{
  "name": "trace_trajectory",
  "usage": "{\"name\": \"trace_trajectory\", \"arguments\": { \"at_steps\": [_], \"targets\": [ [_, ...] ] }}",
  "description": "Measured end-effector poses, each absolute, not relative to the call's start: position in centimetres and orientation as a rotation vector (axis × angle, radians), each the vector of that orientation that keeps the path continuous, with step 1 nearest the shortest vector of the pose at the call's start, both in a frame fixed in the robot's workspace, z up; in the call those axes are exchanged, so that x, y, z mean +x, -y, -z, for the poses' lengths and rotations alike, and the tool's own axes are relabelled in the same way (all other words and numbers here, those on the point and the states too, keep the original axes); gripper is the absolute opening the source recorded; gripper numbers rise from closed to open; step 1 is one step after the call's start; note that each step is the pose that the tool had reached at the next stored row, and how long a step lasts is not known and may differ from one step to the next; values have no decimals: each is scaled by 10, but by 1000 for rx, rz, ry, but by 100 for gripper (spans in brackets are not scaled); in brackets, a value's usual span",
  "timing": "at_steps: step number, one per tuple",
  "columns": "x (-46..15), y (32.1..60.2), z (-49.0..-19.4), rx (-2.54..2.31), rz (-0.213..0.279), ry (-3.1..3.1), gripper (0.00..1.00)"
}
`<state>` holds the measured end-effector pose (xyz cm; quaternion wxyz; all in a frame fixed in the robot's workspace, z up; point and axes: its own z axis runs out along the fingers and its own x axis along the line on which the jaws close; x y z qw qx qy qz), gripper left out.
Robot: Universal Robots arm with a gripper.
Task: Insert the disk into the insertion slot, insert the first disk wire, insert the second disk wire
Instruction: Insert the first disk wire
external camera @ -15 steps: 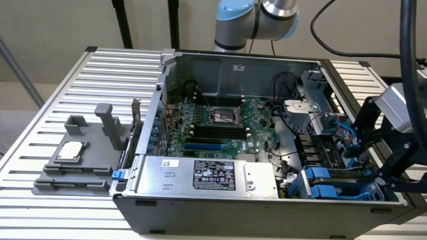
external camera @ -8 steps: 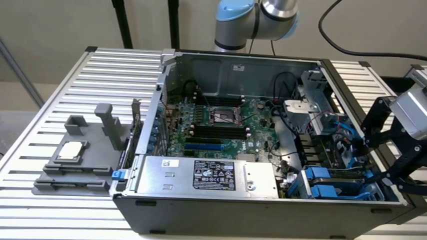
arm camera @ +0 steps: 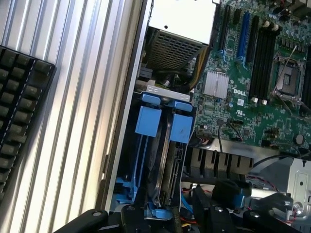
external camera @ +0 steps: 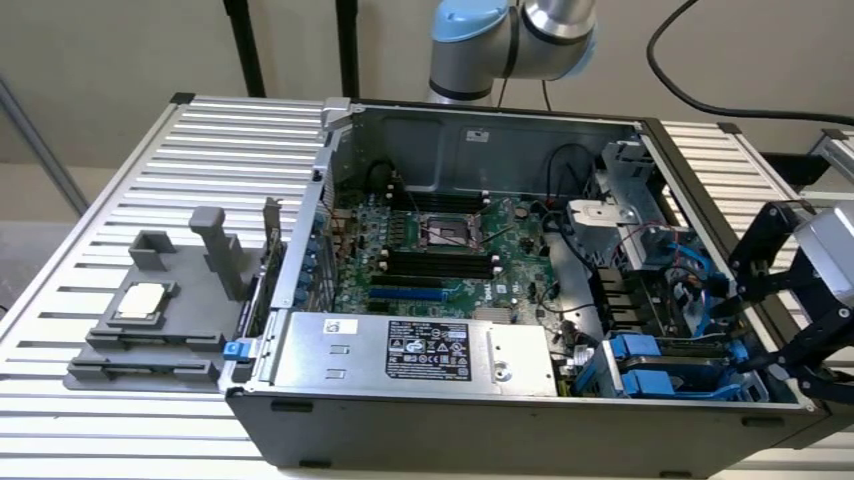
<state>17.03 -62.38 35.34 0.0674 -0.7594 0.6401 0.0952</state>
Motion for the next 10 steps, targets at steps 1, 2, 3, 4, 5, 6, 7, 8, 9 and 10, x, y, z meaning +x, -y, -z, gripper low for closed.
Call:
{"name": "trace_trajectory", "arguments": {
  "at_steps": [1, 2, 3, 4, 5, 6, 7, 8, 9, 10],
  "targets": [
    [170, 625, -353, -2286, -292, -1925, 50],
    [171, 625, -352, -2284, -296, -1921, 50],
    [171, 626, -351, -2282, -301, -1917, 50],
    [171, 626, -350, -2282, -304, -1912, 50],
    [171, 626, -349, -2282, -308, -1908, 50],
    [171, 626, -349, -2284, -311, -1903, 50],
    [171, 626, -348, -2285, -314, -1897, 50],
    [171, 626, -347, -2287, -317, -1891, 50],
    [171, 626, -347, -2290, -320, -1884, 50],
    [171, 626, -347, -2293, -320, -1878, 50]
  ]
}}
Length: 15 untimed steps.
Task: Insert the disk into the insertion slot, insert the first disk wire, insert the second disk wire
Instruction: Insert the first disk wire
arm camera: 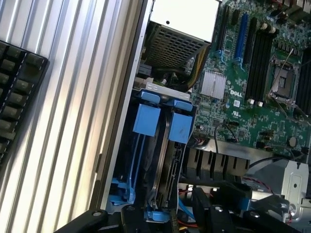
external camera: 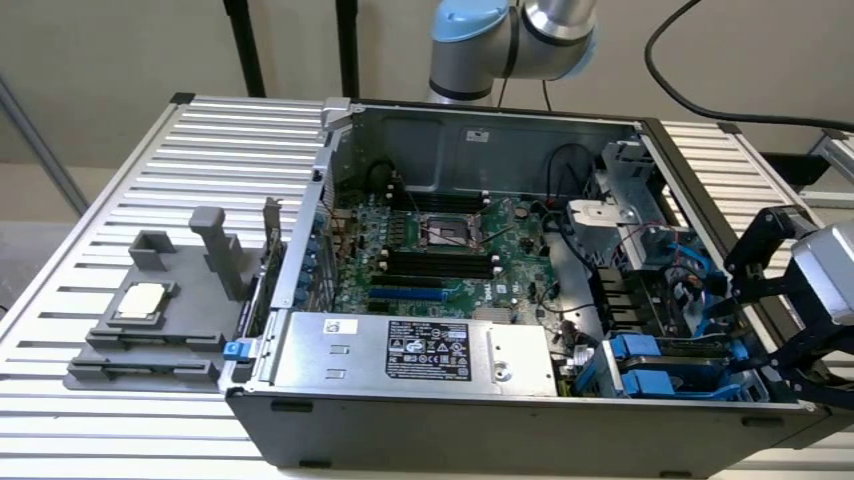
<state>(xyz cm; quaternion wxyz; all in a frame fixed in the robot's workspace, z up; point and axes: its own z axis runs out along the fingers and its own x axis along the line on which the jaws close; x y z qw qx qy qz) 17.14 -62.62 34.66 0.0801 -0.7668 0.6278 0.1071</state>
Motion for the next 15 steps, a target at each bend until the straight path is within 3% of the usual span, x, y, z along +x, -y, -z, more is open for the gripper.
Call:
{"name": "trace_trajectory", "arguments": {
  "at_steps": [15],
  "targets": [
    [172, 626, -344, -2354, -287, -1734, 50]
  ]
}}
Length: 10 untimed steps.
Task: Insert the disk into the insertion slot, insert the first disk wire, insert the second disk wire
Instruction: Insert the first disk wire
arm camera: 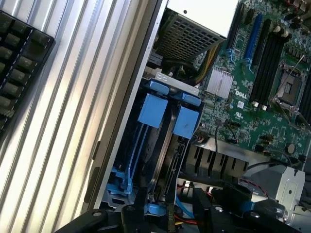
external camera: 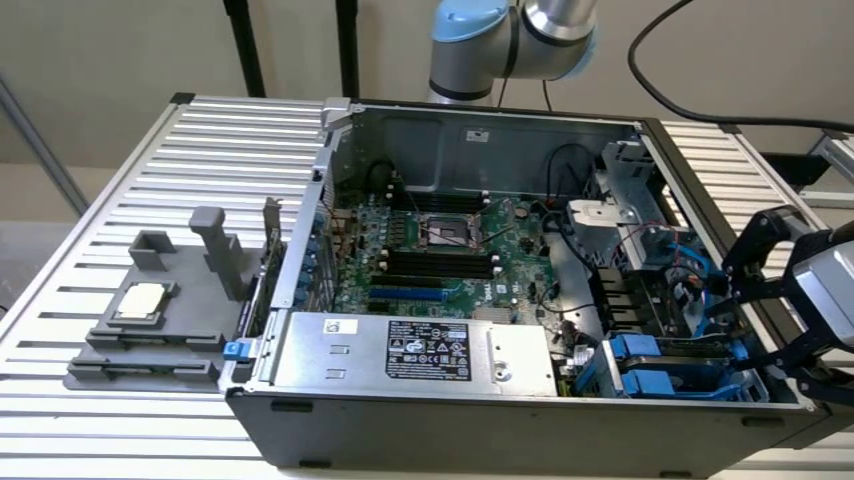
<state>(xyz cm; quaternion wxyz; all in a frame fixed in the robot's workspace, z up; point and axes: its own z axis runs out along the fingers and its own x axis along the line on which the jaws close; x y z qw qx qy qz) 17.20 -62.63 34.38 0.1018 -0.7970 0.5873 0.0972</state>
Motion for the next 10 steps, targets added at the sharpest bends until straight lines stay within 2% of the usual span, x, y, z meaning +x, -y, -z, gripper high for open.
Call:
{"name": "trace_trajectory", "arguments": {
  "at_steps": [10],
  "targets": [
    [172, 626, -341, -2387, -267, -1645, 50]
  ]
}}
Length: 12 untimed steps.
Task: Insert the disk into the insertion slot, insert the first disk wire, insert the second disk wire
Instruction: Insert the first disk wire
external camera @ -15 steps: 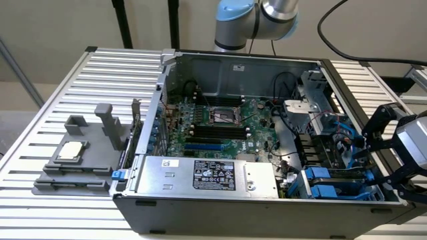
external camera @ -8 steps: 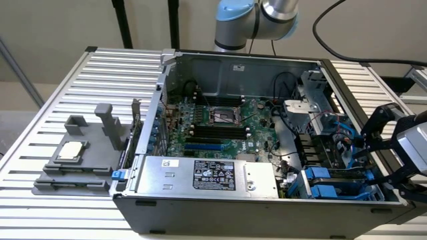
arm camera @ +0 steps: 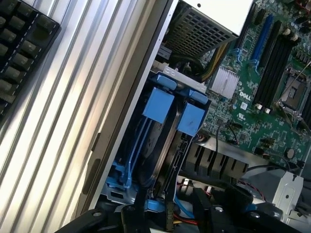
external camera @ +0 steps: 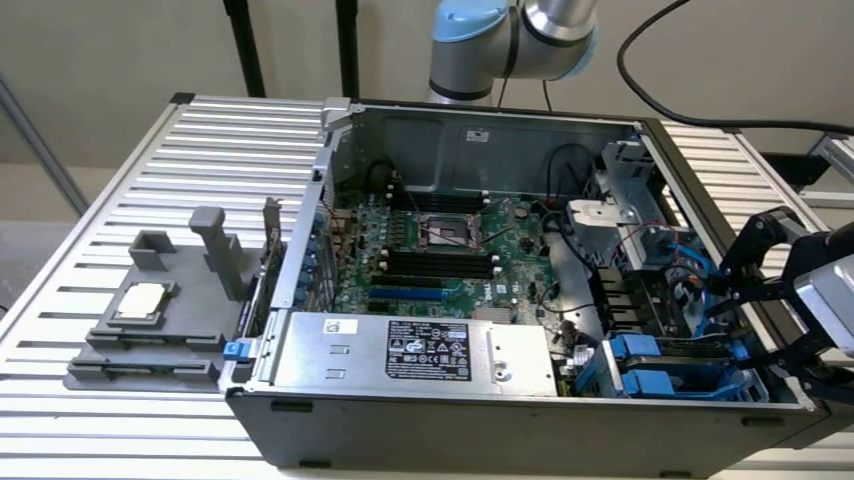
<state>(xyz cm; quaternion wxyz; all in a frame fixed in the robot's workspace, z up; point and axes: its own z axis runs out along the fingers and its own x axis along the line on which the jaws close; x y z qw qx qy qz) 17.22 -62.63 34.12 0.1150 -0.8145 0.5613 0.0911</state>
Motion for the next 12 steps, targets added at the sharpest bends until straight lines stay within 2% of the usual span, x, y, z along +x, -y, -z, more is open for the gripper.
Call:
{"name": "trace_trajectory", "arguments": {
  "at_steps": [4, 6, 12],
  "targets": [
    [172, 626, -339, -2391, -270, -1617, 47],
    [173, 626, -339, -2394, -272, -1603, 34],
    [174, 626, -337, -2400, -283, -1565, 32]
  ]
}}
